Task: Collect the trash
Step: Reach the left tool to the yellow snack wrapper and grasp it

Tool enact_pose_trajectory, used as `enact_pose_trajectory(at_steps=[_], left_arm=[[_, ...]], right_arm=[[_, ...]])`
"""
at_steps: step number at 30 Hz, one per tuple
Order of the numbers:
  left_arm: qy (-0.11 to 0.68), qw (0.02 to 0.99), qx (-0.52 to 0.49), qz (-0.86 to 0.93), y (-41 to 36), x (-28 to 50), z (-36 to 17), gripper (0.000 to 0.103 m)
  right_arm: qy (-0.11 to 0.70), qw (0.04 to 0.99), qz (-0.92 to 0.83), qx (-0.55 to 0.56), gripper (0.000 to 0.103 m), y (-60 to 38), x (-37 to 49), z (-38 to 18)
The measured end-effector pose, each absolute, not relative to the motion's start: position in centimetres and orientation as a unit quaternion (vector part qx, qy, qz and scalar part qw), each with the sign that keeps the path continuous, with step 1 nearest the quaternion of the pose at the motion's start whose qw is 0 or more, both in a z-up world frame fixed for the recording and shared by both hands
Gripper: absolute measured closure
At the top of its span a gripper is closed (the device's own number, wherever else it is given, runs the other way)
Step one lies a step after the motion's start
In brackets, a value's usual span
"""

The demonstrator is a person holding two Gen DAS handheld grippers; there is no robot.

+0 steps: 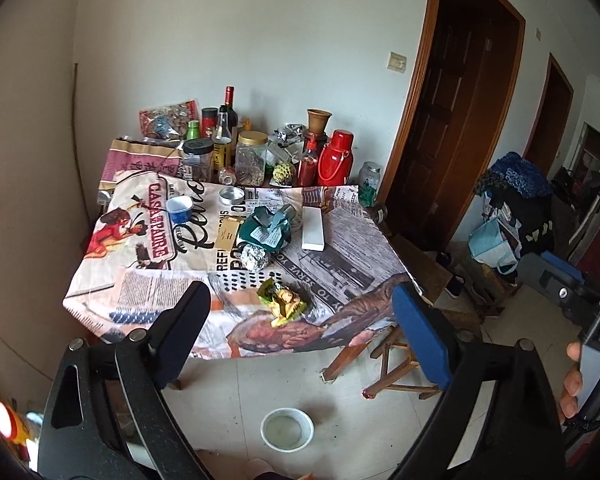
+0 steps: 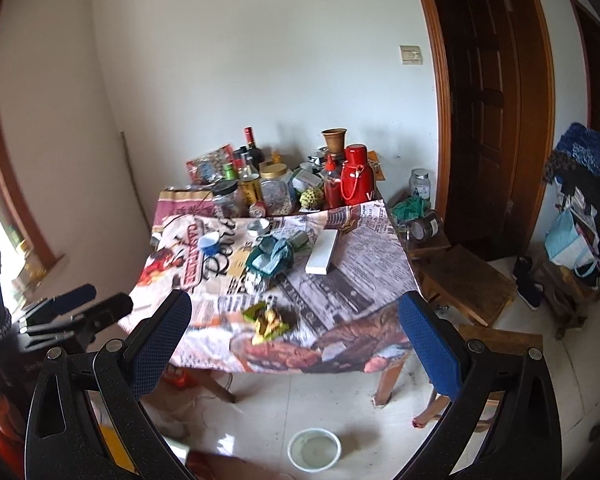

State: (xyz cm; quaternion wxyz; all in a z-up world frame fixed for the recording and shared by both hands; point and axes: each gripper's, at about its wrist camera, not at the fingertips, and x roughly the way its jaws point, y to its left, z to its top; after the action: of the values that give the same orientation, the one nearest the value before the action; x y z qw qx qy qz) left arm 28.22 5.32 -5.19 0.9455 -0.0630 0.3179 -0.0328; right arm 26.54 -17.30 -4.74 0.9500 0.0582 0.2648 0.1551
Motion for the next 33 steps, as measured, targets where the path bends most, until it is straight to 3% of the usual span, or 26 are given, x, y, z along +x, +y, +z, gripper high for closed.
enact_pose_trajectory(at_steps=[12,20,26,30,33], left_arm=[[0.433,0.897,-0.087,-0.032,9.8,39.5,-13.5,0.01],[0.495,0.863,-0.104,-0.013,9.4,45.7,-20.6,0.011],[0.539,0.823,-0.178,0.011,9.2,49.0,-25.5,0.033],[0.557,0.805,-0.199,0.033,9.5,50.2,-28.0,0.055],[0.559,0.801,-0.213,0.041,10.0,50.7,-29.1,0.061]], right_arm=[[0.322,0.936,0.136,0.039,0.0,-13.3,36.2,-7.7],[0.385,0.907,0.168,0.005,0.0,-12.5,45.0,-12.7],[0.442,0.875,0.194,-0.041,0.0,-11.2,51.5,-17.3],[0.458,0.864,0.201,-0.055,0.001,-10.1,55.3,-20.0],[0.465,0.862,0.192,-0.057,0.002,-9.5,57.9,-21.8]])
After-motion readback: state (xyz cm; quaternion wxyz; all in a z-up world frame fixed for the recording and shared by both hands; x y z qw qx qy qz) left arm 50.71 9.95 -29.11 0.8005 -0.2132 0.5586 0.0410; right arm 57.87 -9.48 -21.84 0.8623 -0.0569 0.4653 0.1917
